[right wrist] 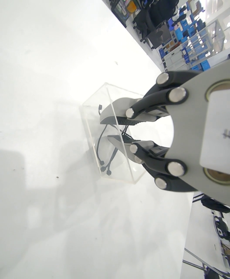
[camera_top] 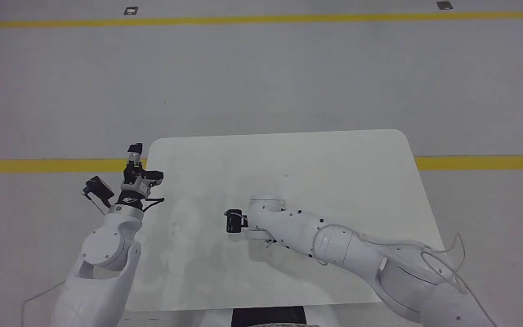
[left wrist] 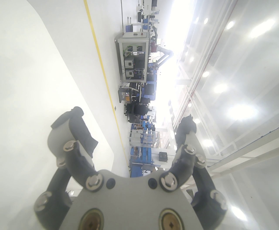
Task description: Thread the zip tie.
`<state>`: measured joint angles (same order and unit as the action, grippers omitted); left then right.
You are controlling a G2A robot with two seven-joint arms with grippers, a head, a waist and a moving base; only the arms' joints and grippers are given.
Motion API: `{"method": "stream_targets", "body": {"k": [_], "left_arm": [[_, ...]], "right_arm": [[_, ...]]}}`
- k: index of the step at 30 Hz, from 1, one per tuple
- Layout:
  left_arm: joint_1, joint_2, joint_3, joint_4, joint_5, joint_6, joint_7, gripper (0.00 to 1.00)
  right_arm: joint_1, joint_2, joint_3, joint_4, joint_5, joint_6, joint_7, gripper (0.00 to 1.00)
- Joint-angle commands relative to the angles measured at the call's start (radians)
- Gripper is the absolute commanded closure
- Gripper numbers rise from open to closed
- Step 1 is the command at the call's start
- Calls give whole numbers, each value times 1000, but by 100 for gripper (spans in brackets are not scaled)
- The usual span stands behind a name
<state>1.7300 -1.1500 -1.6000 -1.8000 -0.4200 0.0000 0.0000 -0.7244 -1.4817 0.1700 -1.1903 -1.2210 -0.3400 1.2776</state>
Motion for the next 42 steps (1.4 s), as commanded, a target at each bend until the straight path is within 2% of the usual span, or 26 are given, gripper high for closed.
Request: {"method": "stream_targets", "body": {"k": [1, 3, 7, 16, 19, 29, 31, 35, 42], "left_arm": [[0, 0, 0, 0, 0, 0, 0, 0], [0, 0, 0, 0, 0, 0, 0, 0], [0, 0, 0, 0, 0, 0, 0, 0], [0, 0, 0, 0, 0, 0, 0, 0], [0, 0, 0, 0, 0, 0, 0, 0], [0, 0, 0, 0, 0, 0, 0, 0], [0, 0, 0, 0, 0, 0, 0, 0], [0, 0, 0, 0, 0, 0, 0, 0], [0, 0, 0, 0, 0, 0, 0, 0]], "right_arm": [[0, -2, 0, 3, 4, 0, 4, 90], [1, -5, 0, 7, 10, 0, 11, 91], [2, -8, 0, 10, 19, 0, 23, 100], [13, 1, 0, -7, 43, 0, 28, 100], [22, 10, 0, -9, 70, 0, 4, 96], [33, 40, 0, -33, 117, 0, -45, 95], [31, 44, 0, -41, 118, 0, -41, 91], [28, 47, 0, -50, 109, 0, -23, 86], [33, 43, 0, -33, 112, 0, 7, 87]]}}
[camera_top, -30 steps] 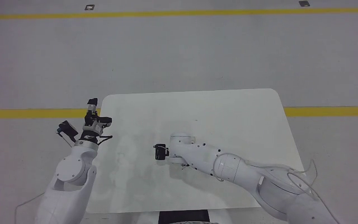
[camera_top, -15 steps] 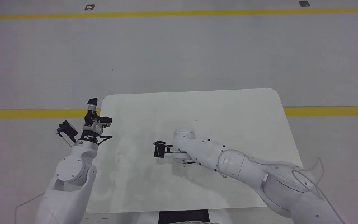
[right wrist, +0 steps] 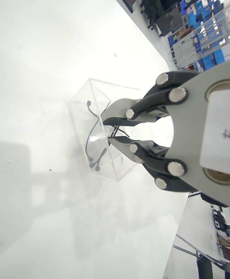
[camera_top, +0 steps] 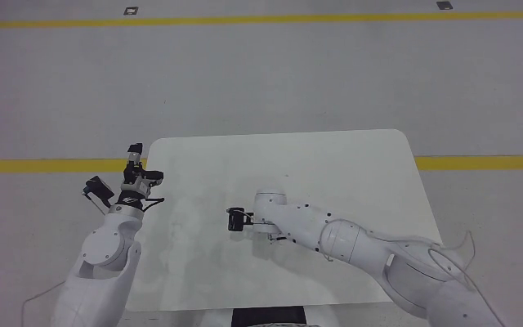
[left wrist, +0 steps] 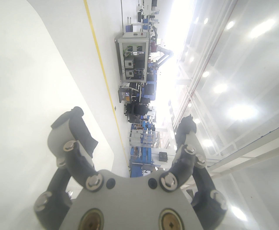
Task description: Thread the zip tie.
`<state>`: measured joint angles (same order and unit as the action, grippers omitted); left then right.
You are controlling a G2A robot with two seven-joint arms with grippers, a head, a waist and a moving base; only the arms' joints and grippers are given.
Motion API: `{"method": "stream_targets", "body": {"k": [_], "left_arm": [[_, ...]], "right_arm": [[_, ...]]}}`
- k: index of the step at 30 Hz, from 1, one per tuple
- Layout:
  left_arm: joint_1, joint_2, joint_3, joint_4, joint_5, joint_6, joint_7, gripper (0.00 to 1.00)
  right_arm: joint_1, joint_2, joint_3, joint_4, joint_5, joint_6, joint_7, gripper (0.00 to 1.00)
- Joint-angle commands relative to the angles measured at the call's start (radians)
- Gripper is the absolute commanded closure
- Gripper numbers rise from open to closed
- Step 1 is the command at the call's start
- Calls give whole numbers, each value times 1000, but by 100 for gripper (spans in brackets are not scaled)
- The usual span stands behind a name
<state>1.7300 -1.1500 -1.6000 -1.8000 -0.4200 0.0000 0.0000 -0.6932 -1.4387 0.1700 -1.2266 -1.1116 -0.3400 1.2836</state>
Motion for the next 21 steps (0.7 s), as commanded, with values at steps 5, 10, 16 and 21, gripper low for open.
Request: {"method": "stream_targets", "body": {"k": [5, 10, 16, 21], "left_arm": [[0, 0, 0, 0, 0, 0, 0, 0], [0, 0, 0, 0, 0, 0, 0, 0], [0, 0, 0, 0, 0, 0, 0, 0], [0, 0, 0, 0, 0, 0, 0, 0]], "right_arm": [[12, 1, 0, 21, 39, 0, 15, 88], [20, -2, 0, 35, 82, 0, 6, 84], [33, -5, 0, 63, 113, 0, -25, 81], [48, -1, 0, 88, 162, 0, -62, 80]]}}
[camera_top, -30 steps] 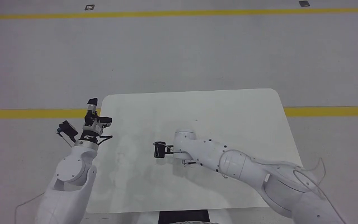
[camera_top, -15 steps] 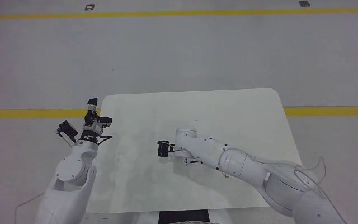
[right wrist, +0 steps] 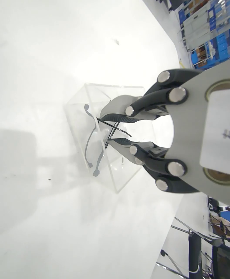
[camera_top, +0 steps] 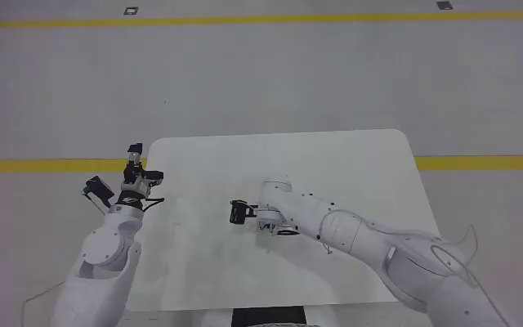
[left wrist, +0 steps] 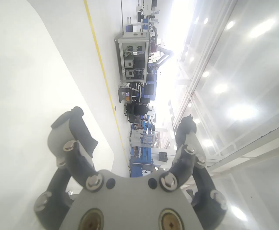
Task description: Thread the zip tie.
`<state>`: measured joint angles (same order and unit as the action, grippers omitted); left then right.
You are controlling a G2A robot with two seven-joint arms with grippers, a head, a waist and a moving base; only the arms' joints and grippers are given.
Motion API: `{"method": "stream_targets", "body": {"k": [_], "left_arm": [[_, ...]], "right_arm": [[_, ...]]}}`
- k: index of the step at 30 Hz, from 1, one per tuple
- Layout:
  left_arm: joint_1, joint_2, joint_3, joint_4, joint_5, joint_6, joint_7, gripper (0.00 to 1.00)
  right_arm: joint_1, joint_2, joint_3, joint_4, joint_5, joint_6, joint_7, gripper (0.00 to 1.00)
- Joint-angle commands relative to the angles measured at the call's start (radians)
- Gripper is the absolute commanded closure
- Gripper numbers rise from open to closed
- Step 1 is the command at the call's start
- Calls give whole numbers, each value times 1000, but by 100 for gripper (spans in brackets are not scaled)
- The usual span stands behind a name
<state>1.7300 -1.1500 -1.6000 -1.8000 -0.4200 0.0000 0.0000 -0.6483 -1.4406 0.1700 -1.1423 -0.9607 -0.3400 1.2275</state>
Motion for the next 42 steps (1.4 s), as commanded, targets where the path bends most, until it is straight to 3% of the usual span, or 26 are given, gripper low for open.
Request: {"method": "stream_targets", "body": {"k": [1, 12, 19, 26, 32, 42], "left_arm": [[0, 0, 0, 0, 0, 0, 0, 0], [0, 0, 0, 0, 0, 0, 0, 0], [0, 0, 0, 0, 0, 0, 0, 0], [0, 0, 0, 0, 0, 0, 0, 0], [0, 0, 0, 0, 0, 0, 0, 0], [0, 0, 0, 0, 0, 0, 0, 0]], "right_arm": [[5, 2, 0, 8, 20, 0, -9, 81], [11, 13, 0, 15, 76, 0, -14, 83], [15, 16, 0, 4, 74, 0, -9, 100], [19, 23, 0, -12, 79, 0, 0, 95], [16, 27, 0, -25, 81, 0, 6, 84], [13, 23, 0, -27, 74, 0, -7, 84]]}}
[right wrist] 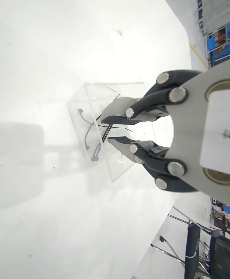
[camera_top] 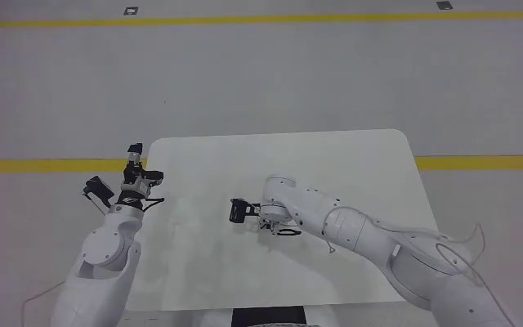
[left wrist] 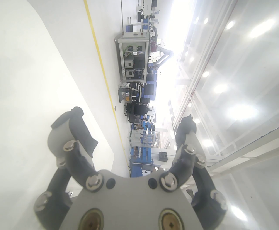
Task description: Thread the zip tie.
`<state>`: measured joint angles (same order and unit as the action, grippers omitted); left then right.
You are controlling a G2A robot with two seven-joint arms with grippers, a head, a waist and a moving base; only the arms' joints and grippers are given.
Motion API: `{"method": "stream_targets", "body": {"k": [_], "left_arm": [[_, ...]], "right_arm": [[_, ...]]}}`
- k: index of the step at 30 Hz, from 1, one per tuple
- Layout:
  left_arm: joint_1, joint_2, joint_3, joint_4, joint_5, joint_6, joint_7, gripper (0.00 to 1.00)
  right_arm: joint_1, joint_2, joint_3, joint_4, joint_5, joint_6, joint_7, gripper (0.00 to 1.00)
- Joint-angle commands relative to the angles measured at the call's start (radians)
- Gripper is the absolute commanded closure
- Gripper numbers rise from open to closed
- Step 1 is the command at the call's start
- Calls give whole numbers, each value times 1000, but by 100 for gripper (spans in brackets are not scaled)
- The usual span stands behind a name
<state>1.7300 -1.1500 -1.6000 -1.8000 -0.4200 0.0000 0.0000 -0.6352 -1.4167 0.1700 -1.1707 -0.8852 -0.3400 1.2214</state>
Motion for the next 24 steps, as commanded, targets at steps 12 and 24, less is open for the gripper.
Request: {"method": "stream_targets", "body": {"k": [12, 24], "left_arm": [[0, 0, 0, 0, 0, 0, 0, 0], [0, 0, 0, 0, 0, 0, 0, 0]], "right_arm": [[-4, -17, 0, 36, -7, 0, -19, 86], [0, -38, 0, 80, -9, 0, -7, 91]]}}
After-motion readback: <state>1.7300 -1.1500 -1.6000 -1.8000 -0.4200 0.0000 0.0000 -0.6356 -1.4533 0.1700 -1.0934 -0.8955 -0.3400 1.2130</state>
